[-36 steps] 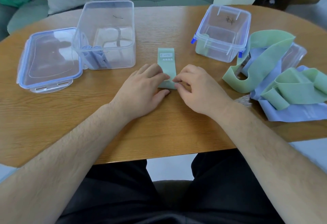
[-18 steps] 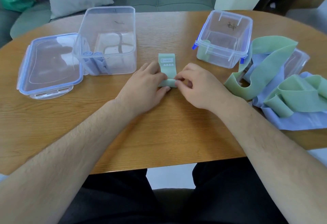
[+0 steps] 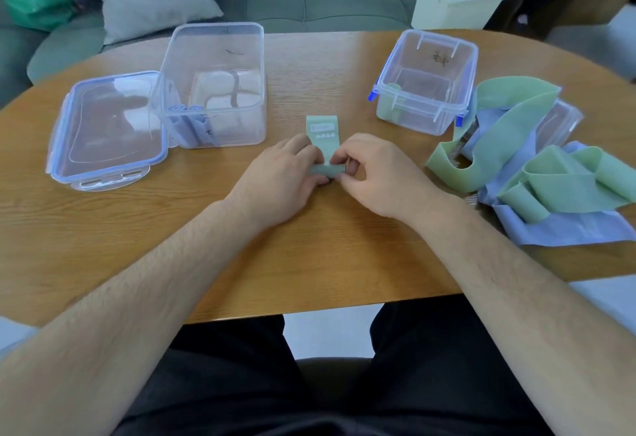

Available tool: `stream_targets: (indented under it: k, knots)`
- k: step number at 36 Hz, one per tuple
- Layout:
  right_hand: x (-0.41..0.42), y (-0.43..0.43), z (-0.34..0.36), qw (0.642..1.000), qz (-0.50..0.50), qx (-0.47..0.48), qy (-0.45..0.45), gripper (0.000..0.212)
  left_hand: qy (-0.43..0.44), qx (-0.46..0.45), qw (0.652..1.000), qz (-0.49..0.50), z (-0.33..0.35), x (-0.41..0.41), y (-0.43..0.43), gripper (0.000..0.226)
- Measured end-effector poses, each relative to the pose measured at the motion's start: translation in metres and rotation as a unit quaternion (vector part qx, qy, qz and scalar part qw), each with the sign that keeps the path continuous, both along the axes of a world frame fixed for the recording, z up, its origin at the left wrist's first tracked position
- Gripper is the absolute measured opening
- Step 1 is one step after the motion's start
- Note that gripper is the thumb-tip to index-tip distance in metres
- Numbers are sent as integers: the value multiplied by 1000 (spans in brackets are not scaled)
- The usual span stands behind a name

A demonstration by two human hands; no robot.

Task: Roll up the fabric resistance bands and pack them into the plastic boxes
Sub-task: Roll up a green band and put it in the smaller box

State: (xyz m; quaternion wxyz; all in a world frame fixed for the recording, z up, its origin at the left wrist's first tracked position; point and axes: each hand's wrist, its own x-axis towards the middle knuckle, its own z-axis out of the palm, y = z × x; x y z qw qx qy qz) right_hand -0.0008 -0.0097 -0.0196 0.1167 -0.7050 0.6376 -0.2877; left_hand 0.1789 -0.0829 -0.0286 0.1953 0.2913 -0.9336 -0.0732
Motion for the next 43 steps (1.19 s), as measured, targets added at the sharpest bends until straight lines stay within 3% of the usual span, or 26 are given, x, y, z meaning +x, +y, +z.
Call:
stream_targets:
  k: [9, 23, 30, 36, 43]
  knots:
    - [15, 52, 12, 998, 48, 27, 9, 16, 12, 19, 999, -31, 1, 29, 53, 22]
    - [15, 53, -1, 998, 35, 57, -19, 17, 46, -7, 996, -78, -16, 39, 46, 25]
    - [12, 48, -2, 997, 10, 75, -29, 18, 81, 31, 995, -47, -18, 34, 44, 31]
    - [10, 41, 3, 997, 23, 73, -23, 17, 98, 45, 994, -3, -14, 33, 48, 23]
    - [11, 35, -2, 998, 3, 55, -36, 14, 44, 7, 998, -35, -16, 31, 36, 36]
